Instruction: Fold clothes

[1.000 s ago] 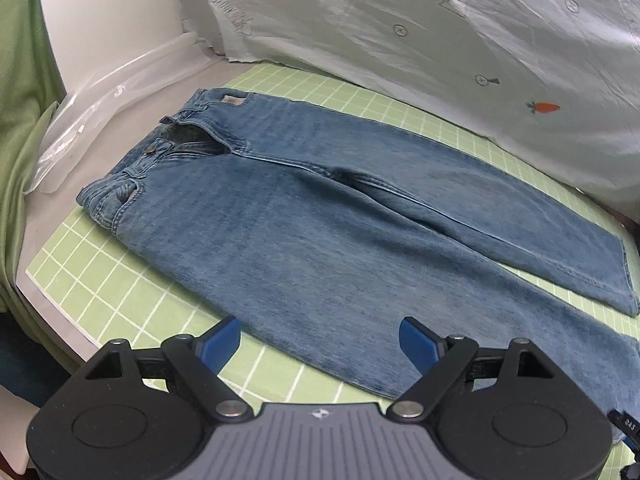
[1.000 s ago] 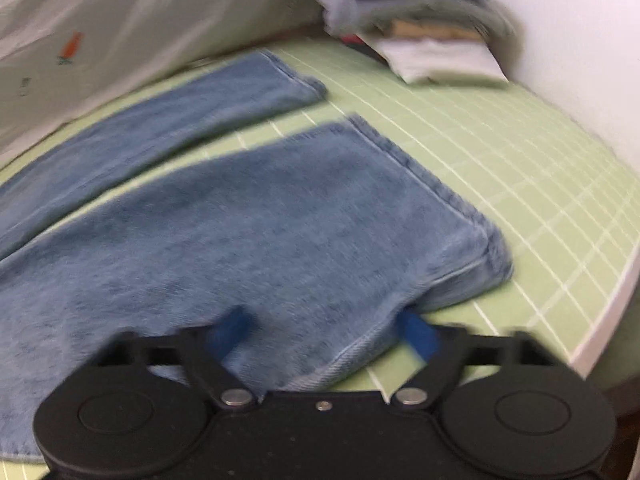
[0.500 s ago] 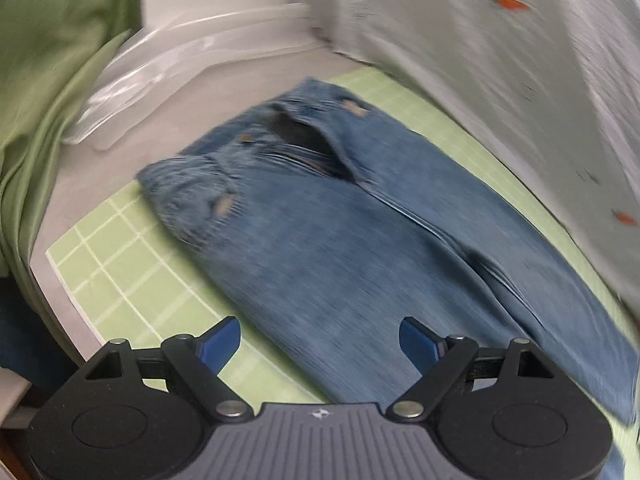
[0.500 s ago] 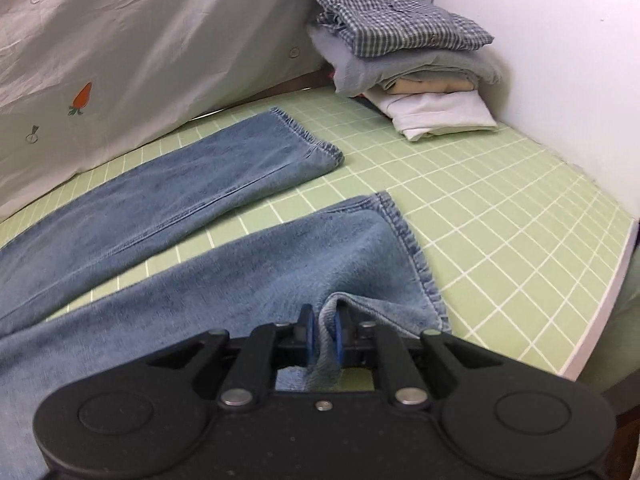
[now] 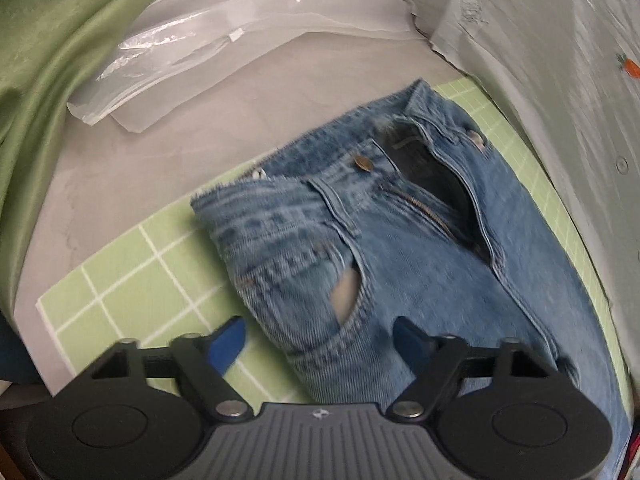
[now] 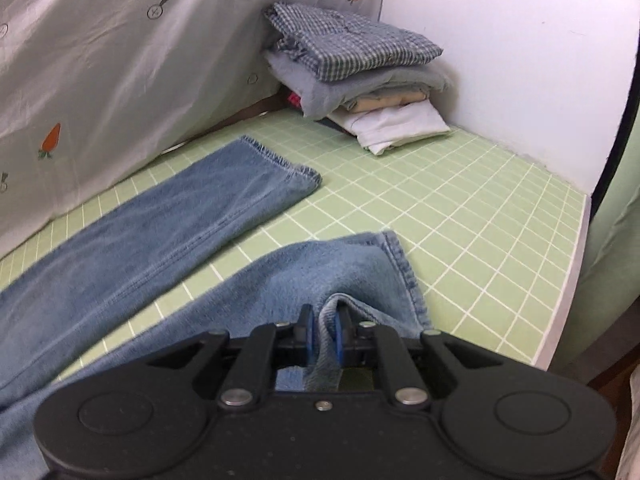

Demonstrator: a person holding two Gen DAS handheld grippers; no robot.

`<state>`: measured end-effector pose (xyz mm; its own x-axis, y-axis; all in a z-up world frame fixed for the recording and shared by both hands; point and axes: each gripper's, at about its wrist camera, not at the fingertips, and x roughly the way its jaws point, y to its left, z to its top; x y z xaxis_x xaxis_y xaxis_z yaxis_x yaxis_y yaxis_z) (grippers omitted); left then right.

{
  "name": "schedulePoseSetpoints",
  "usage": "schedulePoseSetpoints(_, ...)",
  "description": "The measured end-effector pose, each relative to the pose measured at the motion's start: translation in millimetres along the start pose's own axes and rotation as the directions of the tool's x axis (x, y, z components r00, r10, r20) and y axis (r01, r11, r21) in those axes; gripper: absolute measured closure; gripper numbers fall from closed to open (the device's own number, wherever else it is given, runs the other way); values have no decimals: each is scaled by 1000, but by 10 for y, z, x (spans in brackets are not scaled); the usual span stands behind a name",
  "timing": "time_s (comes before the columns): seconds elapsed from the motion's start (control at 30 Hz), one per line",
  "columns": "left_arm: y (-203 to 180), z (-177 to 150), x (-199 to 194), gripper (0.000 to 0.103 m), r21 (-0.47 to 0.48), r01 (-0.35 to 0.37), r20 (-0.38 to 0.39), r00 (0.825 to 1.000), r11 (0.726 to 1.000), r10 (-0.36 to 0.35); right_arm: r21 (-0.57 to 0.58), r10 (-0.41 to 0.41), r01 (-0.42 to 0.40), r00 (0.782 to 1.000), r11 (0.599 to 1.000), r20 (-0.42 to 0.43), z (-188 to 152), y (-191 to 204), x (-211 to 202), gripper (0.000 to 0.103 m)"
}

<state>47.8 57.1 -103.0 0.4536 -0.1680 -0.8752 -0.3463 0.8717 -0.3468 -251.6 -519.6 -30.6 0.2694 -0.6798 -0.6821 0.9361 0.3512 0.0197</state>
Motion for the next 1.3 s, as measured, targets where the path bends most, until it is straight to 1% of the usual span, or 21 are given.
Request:
schedulePoseSetpoints(0.03, 14, 15, 13, 48, -13, 1, -4, 1000, 1000, -1, -1, 0, 0, 1000, 1000, 5, 8, 18, -17, 92)
schedulePoseSetpoints(0.07, 31, 26, 25, 53, -28, 3, -7, 1000, 1000, -3, 5, 4, -4, 1000, 1000, 9, 17, 23, -38, 92)
schedulePoseSetpoints(0.1, 51, 30, 38, 64, -45, 8, -7, 1000, 999, -9, 12, 10, -10, 1000, 1000, 13, 26, 27, -60, 92)
schedulePoseSetpoints(0.17, 111, 23, 39, 79, -127, 46, 7, 999, 991, -46, 46, 24, -25, 1000, 999, 18, 56, -5, -103, 92)
schedulePoseSetpoints(0.2, 133, 21, 27, 84, -167, 66, 20, 998, 984, -64, 63, 34, -35, 999, 997, 23, 79, -27, -124, 92)
schedulePoseSetpoints(0.23, 131, 31, 2, 87, -183, 72, 33, 997, 980, -67, 69, 41, -43, 999, 997, 33, 105, -51, -149, 92)
schedulePoseSetpoints(0.27, 116, 40, -35, 88, -190, 77, 51, 996, 979, -68, 74, 47, -50, 998, 996, 43, 131, -77, -174, 92)
schedulePoseSetpoints(0.3, 73, 44, -102, 90, -173, 79, 77, 995, 982, -66, 80, 58, -63, 997, 995, 58, 164, -115, -203, 92)
schedulePoseSetpoints(0.4, -90, 61, -377, 92, -110, 90, 176, 982, 990, -69, 95, 94, -104, 990, 990, 106, 265, -234, -294, 92)
schedulePoseSetpoints(0.47, -184, 80, -589, 92, -90, 82, 234, 970, 993, -59, 104, 118, -132, 983, 986, 138, 333, -314, -354, 93)
schedulePoseSetpoints(0.6, -323, 113, -1079, 92, -91, 94, 345, 937, 991, -57, 104, 171, -192, 969, 976, 178, 496, -415, -487, 93)
schedulePoseSetpoints(0.7, -468, 145, -1411, 93, -100, 76, 399, 916, 992, -30, 101, 231, -257, 949, 961, 216, 653, -466, -629, 93)
schedulePoseSetpoints(0.77, -567, 150, -1500, 93, -94, 56, 432, 902, 994, -10, 98, 270, -300, 932, 949, 241, 757, -500, -724, 93)
schedulePoseSetpoints(0.8, -599, 145, -1524, 93, -94, 46, 444, 896, 995, 0, 69, 276, -302, 928, 951, 252, 781, -489, -679, 93)
schedulePoseSetpoints(0.83, -605, 130, -1491, 93, -99, 34, 446, 895, 994, 14, 57, 272, -294, 931, 954, 244, 790, -473, -579, 93)
schedulePoseSetpoints(0.87, -626, 130, -1418, 93, -115, 18, 435, 900, 993, 34, 48, 267, -285, 935, 957, 234, 797, -456, -473, 93)
schedulePoseSetpoints(0.9, -640, 132, -1354, 93, -136, 10, 422, 906, 991, 49, 71, 273, -294, 937, 953, 216, 809, -462, -348, 93)
schedulePoseSetpoints(0.97, -683, 122, -1298, 93, -152, 12, 415, 908, 988, 53, 135, 295, -324, 934, 936, 200, 840, -486, -190, 93)
schedulePoseSetpoints(1.1, -852, 158, -1220, 93, -129, -25, 439, 895, 991, 80, 147, 305, -336, 931, 930, 199, 975, -311, 45, 93)
schedulePoseSetpoints(1.23, -1073, 349, -1035, 93, -136, -26, 444, 892, 990, 84, 116, 322, -351, 923, 929, 210, 1175, -19, 275, 93)
schedulePoseSetpoints(1.3, -1202, 454, -935, 93, -139, -26, 446, 891, 990, 86, 95, 323, -347, 923, 933, 208, 1289, 164, 398, 93)
